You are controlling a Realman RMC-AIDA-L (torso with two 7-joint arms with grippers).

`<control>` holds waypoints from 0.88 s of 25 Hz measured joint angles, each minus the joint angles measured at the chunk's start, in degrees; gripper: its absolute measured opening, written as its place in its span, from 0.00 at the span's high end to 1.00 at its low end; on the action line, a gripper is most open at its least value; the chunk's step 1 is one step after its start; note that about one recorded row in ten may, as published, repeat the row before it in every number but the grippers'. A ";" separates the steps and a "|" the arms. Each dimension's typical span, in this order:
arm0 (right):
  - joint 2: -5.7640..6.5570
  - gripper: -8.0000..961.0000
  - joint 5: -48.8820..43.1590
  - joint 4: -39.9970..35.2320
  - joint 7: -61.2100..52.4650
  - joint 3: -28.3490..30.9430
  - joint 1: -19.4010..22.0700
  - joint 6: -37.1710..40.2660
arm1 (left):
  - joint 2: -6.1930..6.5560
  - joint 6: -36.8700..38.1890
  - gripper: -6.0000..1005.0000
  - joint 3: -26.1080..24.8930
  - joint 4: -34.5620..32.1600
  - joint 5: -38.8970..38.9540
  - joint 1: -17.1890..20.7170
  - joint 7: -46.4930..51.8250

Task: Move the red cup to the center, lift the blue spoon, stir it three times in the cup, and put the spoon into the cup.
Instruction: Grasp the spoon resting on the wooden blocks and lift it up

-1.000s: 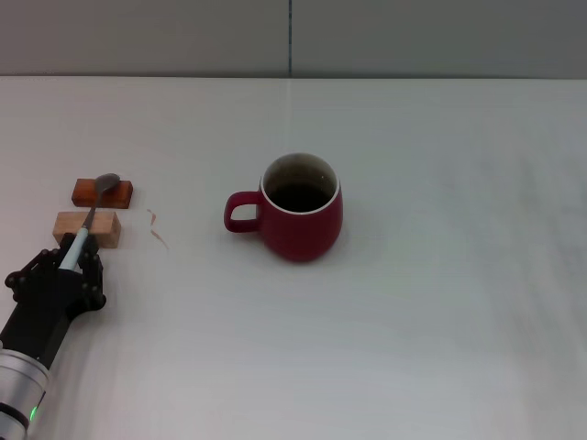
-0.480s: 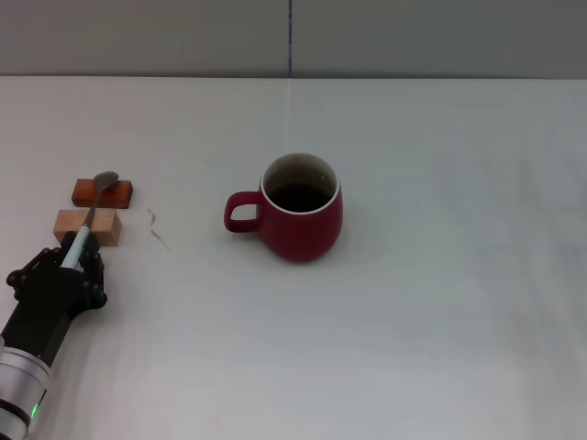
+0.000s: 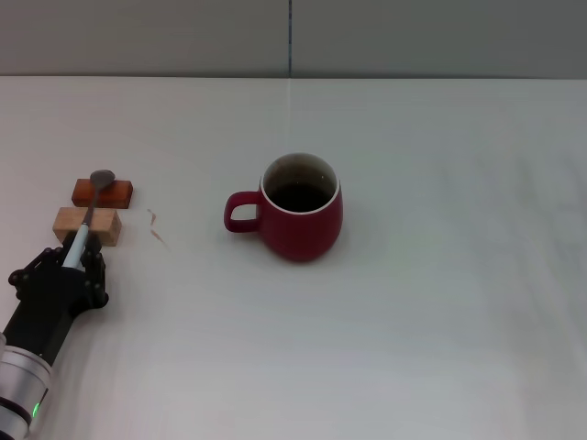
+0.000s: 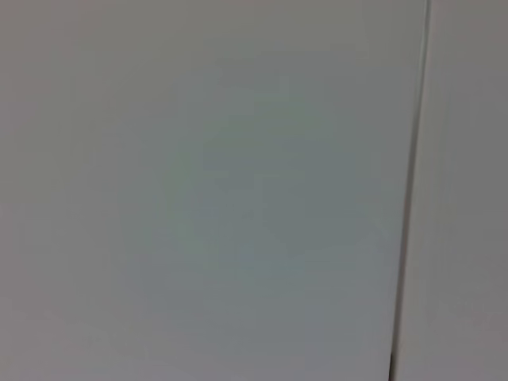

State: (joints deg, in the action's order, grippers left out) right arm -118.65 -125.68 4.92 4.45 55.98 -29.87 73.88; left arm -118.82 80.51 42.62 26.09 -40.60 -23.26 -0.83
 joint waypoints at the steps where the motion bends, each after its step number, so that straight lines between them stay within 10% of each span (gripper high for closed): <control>1: 0.00 0.24 0.00 0.00 0.01 0.00 -0.04 -0.02 | 0.00 0.02 0.78 0.01 0.01 0.00 -0.02 0.05; 22: 0.00 0.24 0.00 -0.09 0.10 0.02 -0.28 -0.77 | 0.00 0.00 0.81 -0.79 -0.74 -0.62 -0.15 0.25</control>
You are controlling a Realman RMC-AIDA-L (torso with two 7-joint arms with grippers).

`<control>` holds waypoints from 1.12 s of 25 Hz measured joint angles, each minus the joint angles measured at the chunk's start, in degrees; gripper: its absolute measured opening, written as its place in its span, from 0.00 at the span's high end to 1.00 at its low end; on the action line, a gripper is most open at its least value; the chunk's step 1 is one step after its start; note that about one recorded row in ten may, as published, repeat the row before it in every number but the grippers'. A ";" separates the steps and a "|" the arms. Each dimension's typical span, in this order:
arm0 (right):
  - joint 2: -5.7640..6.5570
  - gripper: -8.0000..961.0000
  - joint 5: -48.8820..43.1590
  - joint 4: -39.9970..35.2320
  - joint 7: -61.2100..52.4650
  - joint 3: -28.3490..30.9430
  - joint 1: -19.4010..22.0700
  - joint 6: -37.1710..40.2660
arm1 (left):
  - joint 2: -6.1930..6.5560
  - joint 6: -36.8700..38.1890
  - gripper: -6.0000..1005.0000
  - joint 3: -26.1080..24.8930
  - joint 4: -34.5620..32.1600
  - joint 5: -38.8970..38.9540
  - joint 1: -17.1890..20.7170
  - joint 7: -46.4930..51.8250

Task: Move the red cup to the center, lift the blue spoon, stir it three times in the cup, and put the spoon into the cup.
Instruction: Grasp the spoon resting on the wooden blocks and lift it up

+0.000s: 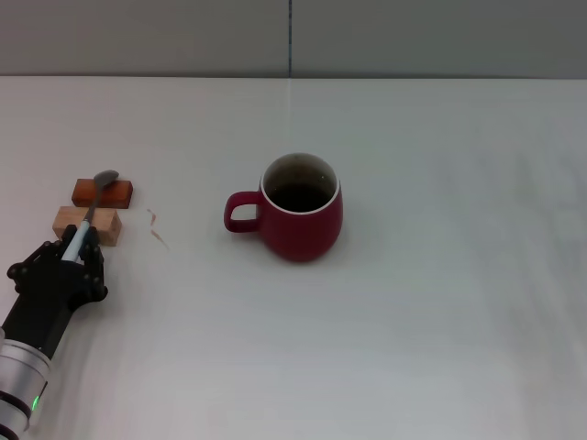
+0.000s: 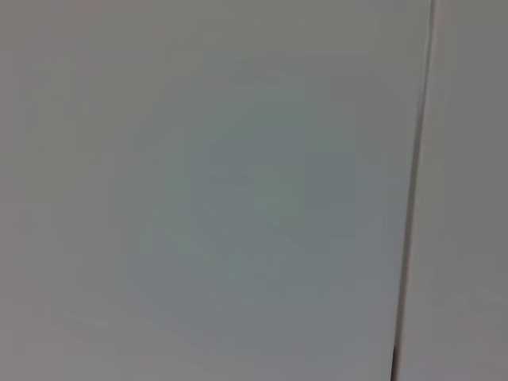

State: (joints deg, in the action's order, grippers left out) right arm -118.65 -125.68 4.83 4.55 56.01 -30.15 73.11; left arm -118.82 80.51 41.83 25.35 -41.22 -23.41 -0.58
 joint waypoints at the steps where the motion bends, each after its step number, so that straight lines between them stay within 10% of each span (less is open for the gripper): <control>1: 0.00 0.24 0.00 0.01 0.01 0.02 0.00 0.00 | 0.00 -0.01 0.81 -0.20 -0.03 0.00 0.01 -0.16; 28: 0.00 0.24 0.00 0.01 0.03 0.16 0.00 0.01 | 0.01 0.15 0.83 -0.68 -0.04 0.00 0.02 0.99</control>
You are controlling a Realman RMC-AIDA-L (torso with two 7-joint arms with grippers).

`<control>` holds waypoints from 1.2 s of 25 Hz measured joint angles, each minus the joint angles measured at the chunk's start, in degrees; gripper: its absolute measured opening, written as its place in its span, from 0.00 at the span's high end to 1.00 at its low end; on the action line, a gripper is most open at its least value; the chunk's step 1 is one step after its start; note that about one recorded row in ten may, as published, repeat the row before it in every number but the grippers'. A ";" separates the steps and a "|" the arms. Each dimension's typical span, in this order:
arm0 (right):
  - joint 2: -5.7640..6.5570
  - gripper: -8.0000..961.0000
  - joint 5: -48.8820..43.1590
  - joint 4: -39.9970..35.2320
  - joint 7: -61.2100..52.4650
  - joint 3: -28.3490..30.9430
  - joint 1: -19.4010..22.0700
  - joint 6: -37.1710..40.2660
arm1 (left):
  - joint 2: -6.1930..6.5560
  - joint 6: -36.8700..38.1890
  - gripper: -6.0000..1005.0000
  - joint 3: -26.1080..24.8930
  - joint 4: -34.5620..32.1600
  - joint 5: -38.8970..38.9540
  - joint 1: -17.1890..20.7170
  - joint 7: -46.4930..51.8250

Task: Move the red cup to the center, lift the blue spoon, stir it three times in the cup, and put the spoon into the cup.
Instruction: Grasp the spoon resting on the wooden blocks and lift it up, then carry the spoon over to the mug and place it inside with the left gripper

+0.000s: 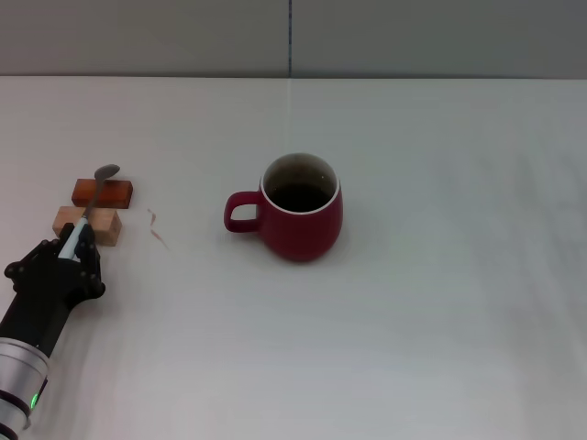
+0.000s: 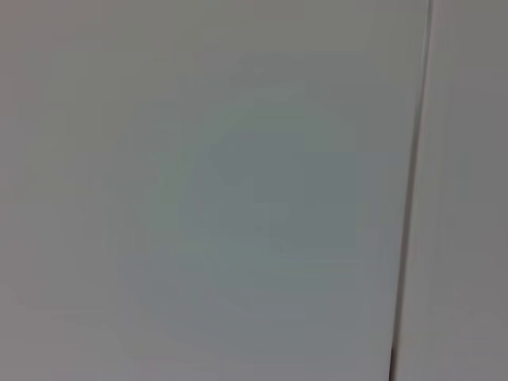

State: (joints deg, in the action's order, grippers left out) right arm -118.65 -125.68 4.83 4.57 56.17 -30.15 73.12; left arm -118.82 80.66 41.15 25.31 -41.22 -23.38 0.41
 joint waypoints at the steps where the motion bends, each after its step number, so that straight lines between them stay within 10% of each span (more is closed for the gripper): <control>1: 0.00 0.24 0.00 0.00 0.00 -0.01 0.00 0.00 | 0.04 0.30 0.83 -0.02 0.00 -0.03 0.00 0.94; 16: 0.00 0.24 0.00 -0.11 0.00 -0.02 0.17 0.00 | 0.78 6.81 0.83 0.76 -2.60 -3.56 0.72 13.69; 30: 0.09 0.24 0.09 -0.46 0.00 0.25 0.44 0.00 | 0.92 11.20 0.82 0.78 -31.06 -16.90 6.96 51.42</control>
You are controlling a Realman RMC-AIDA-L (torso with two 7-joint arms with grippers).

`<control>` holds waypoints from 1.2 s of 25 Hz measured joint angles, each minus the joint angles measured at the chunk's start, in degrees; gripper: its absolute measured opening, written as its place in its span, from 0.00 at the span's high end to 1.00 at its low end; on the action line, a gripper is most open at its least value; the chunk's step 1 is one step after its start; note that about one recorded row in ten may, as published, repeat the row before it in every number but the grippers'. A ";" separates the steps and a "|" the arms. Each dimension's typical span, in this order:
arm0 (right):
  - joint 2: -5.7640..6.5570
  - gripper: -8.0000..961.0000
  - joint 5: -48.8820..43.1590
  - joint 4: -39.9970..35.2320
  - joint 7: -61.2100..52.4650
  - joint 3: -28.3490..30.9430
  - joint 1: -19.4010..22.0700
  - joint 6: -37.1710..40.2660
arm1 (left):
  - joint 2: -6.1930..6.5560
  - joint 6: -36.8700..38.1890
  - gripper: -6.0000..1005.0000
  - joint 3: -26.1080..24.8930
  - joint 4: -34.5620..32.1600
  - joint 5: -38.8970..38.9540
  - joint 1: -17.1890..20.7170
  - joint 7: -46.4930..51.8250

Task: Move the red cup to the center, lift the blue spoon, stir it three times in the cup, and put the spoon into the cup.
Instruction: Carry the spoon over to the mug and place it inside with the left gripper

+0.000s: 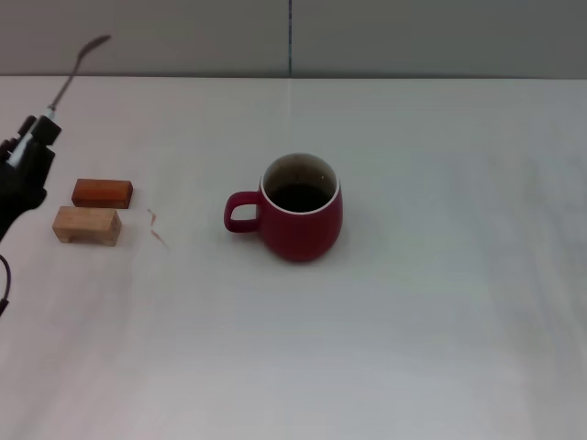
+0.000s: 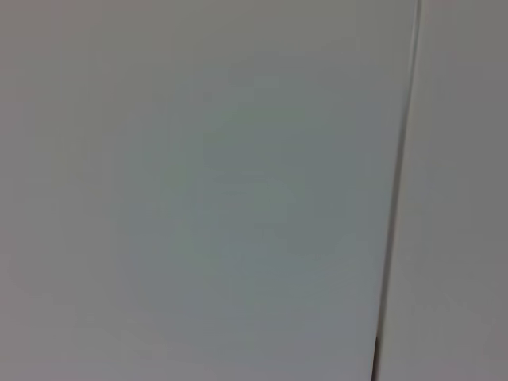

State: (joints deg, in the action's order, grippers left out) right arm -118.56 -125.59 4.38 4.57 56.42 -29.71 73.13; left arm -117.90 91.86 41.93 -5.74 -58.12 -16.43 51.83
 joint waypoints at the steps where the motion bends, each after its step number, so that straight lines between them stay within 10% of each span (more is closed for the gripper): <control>1: 0.00 0.24 0.01 -0.05 0.00 0.02 0.00 0.00 | 0.00 0.00 0.82 0.00 0.00 0.00 0.00 0.00; 12: -0.01 0.24 0.23 -0.81 0.00 0.10 0.00 0.17 | 4.42 5.82 0.82 -0.61 -23.71 -0.22 1.70 24.95; 30: -0.01 0.24 0.26 -0.95 0.00 0.09 -0.14 0.12 | 5.80 7.06 0.82 -1.42 -58.62 -7.83 0.42 40.76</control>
State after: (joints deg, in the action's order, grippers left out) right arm -118.56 -125.32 3.43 4.57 56.51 -29.85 73.24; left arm -112.10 98.92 40.51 -64.36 -65.95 -16.01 92.59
